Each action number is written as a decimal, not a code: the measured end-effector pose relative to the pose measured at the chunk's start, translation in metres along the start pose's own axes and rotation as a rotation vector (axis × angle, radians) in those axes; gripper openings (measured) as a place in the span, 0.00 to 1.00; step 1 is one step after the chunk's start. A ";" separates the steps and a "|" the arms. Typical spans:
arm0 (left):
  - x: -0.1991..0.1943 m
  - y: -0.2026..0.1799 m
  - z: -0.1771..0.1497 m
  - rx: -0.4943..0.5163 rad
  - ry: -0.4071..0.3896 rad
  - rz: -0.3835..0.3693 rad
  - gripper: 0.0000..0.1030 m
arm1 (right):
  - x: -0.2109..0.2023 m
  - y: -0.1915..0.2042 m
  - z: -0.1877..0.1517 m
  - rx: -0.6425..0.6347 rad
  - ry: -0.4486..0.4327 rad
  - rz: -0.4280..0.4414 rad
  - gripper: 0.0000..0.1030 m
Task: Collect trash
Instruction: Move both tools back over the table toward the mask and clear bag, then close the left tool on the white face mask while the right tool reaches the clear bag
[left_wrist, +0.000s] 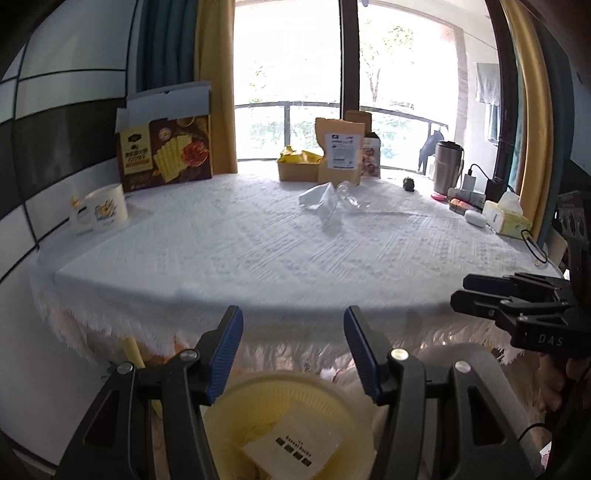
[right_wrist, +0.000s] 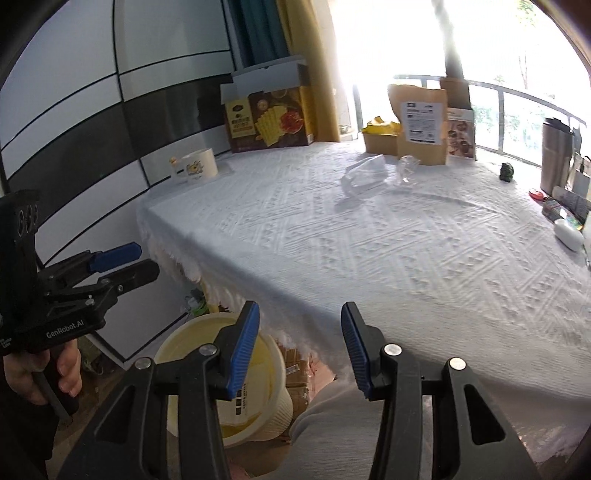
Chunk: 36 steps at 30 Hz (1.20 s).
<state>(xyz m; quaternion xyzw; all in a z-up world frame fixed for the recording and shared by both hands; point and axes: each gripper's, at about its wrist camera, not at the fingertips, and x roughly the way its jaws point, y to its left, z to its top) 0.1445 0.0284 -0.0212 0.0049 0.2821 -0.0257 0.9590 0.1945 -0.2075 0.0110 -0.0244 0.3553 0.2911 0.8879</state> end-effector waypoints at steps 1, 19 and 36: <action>0.001 -0.002 0.002 0.002 -0.002 -0.003 0.55 | -0.003 -0.005 0.000 0.005 -0.006 -0.004 0.44; 0.039 -0.056 0.048 0.070 -0.018 -0.070 0.55 | -0.031 -0.081 0.010 0.067 -0.074 -0.089 0.47; 0.141 -0.077 0.099 0.070 0.085 -0.105 0.56 | -0.012 -0.155 0.033 0.098 -0.080 -0.138 0.49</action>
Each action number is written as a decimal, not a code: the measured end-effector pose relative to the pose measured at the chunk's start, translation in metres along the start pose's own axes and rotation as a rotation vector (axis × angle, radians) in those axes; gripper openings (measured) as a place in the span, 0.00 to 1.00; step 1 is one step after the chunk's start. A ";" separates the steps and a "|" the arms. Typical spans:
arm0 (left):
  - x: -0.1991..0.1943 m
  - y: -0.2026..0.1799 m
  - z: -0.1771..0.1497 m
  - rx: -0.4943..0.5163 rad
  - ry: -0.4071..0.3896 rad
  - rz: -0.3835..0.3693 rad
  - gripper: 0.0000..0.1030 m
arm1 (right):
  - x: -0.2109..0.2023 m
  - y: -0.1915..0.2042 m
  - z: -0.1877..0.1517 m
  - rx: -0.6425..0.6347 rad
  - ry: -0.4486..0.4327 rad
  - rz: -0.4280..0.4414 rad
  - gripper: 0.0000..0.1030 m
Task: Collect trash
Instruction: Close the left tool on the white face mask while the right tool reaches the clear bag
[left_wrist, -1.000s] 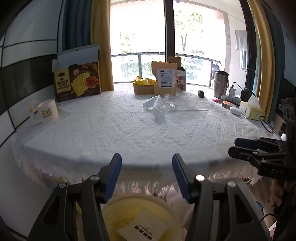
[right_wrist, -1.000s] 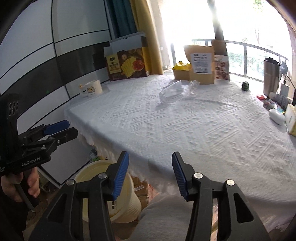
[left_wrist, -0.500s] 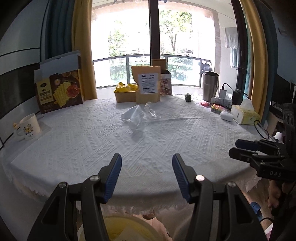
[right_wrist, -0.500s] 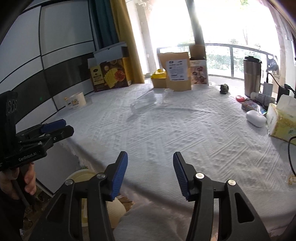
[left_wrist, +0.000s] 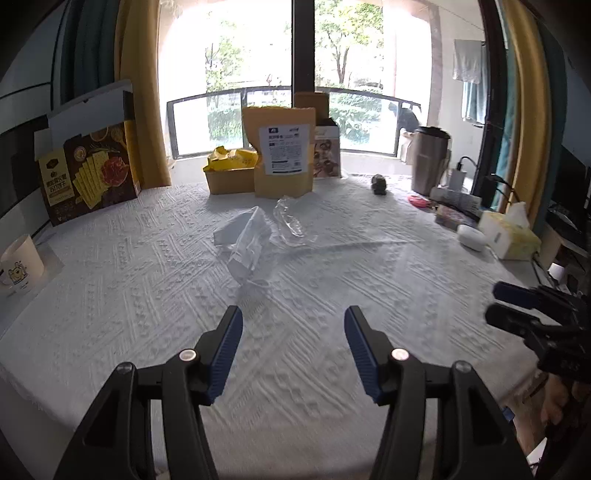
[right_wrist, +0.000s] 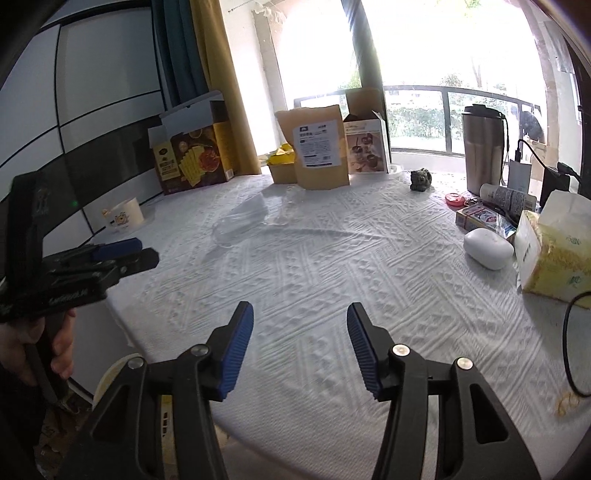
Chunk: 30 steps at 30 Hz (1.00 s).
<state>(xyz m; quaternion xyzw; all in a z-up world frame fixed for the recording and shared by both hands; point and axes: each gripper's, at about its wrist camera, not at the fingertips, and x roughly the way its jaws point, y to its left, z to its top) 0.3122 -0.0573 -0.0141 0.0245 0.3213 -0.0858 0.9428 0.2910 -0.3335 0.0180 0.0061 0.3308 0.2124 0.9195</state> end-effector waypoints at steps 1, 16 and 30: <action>0.010 0.003 0.005 -0.008 0.011 -0.001 0.56 | 0.003 -0.003 0.002 -0.003 0.003 -0.004 0.49; 0.126 0.043 0.061 -0.032 0.089 -0.007 0.56 | 0.058 -0.011 0.040 -0.089 0.078 -0.022 0.49; 0.115 0.075 0.048 0.013 0.086 -0.022 0.04 | 0.120 0.009 0.101 -0.180 0.157 0.024 0.49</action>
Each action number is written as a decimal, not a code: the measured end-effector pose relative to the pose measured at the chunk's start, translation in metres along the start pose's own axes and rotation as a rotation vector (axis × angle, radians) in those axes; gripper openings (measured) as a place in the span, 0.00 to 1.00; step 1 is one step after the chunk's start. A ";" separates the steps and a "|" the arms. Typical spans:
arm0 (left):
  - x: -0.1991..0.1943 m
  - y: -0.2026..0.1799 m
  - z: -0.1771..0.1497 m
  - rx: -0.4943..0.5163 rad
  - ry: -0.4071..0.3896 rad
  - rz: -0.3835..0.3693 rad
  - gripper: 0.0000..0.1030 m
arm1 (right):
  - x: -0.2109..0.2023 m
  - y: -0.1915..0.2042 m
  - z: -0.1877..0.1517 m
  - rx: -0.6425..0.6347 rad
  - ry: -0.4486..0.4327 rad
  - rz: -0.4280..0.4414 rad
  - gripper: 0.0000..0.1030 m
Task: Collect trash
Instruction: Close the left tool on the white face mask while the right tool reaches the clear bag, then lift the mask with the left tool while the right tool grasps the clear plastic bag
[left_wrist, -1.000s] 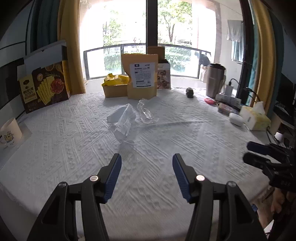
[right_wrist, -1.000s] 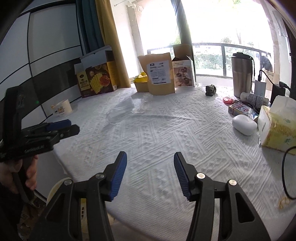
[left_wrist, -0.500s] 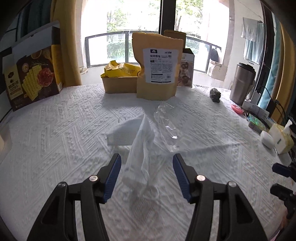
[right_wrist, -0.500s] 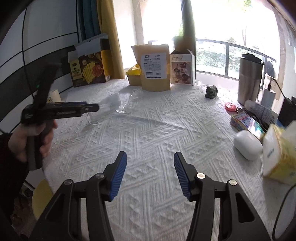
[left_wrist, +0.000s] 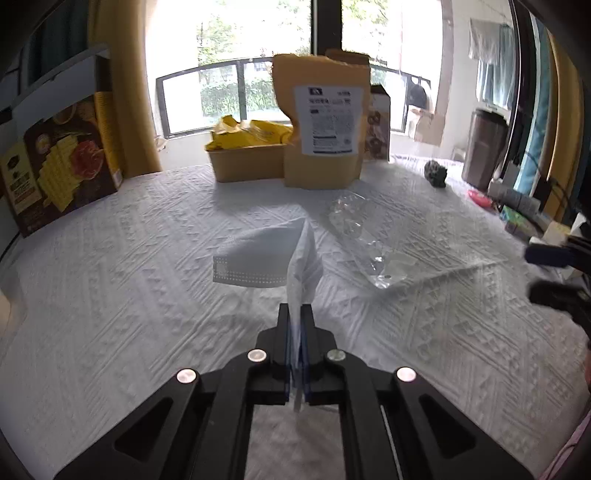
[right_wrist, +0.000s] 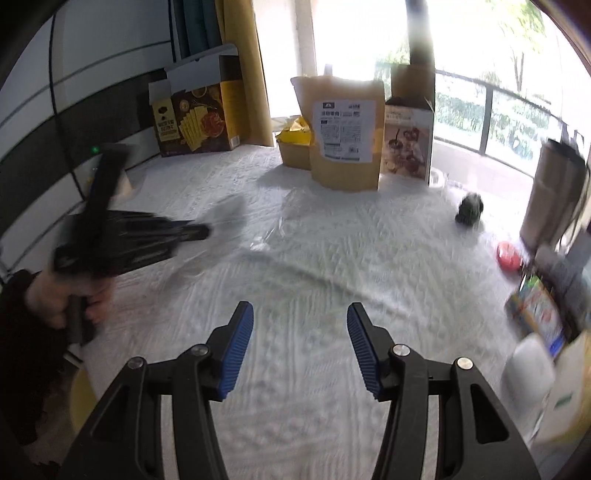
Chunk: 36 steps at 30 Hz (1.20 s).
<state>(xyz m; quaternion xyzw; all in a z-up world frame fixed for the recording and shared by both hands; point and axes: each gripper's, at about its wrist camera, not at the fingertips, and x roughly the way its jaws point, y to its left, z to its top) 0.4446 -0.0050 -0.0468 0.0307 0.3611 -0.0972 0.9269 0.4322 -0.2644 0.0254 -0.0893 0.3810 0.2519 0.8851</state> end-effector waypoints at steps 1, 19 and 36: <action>-0.008 0.005 -0.003 -0.007 -0.016 0.005 0.04 | 0.007 0.001 0.009 -0.005 0.009 0.004 0.49; -0.069 0.077 -0.030 -0.208 -0.194 0.078 0.04 | 0.160 0.031 0.088 -0.057 0.160 -0.015 0.49; -0.110 0.064 -0.046 -0.218 -0.224 0.055 0.03 | 0.130 0.061 0.068 -0.157 0.131 -0.027 0.15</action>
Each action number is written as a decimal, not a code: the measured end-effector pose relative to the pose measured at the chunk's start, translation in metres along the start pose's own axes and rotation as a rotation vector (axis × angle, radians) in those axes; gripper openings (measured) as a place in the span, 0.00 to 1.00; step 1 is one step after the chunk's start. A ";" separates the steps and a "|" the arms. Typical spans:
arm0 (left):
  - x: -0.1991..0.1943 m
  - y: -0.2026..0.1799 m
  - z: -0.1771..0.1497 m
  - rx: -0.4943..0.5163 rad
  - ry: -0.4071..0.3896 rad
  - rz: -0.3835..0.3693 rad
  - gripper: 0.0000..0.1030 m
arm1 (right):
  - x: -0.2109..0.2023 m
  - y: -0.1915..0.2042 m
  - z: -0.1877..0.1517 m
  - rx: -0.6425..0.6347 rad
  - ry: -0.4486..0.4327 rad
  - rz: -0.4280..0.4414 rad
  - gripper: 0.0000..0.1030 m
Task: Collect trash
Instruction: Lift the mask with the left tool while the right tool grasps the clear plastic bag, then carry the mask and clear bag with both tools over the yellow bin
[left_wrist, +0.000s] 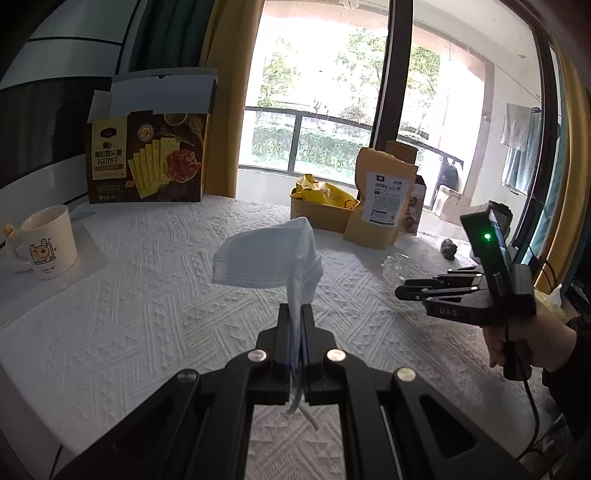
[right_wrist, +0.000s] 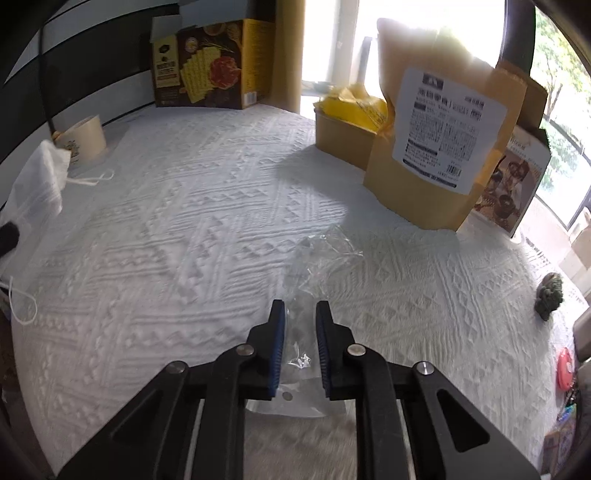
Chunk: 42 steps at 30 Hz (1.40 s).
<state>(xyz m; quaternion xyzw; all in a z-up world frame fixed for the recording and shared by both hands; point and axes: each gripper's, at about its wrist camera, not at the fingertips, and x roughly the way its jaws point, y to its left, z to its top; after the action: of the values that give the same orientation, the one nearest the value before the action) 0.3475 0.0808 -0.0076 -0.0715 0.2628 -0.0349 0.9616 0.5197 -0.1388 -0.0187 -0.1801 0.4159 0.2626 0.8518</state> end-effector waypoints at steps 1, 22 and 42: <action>-0.004 0.000 -0.001 -0.003 -0.002 -0.002 0.03 | -0.006 0.003 -0.002 -0.003 -0.005 0.001 0.15; -0.094 -0.012 -0.041 -0.029 -0.001 -0.036 0.03 | -0.140 0.070 -0.056 -0.072 -0.096 0.022 0.15; -0.180 -0.020 -0.105 -0.039 -0.029 -0.026 0.04 | -0.241 0.158 -0.117 -0.064 -0.246 0.150 0.15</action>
<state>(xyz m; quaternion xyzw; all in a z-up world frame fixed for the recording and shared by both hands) 0.1388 0.0676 -0.0045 -0.0941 0.2485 -0.0413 0.9632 0.2291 -0.1463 0.0923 -0.1422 0.3122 0.3587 0.8681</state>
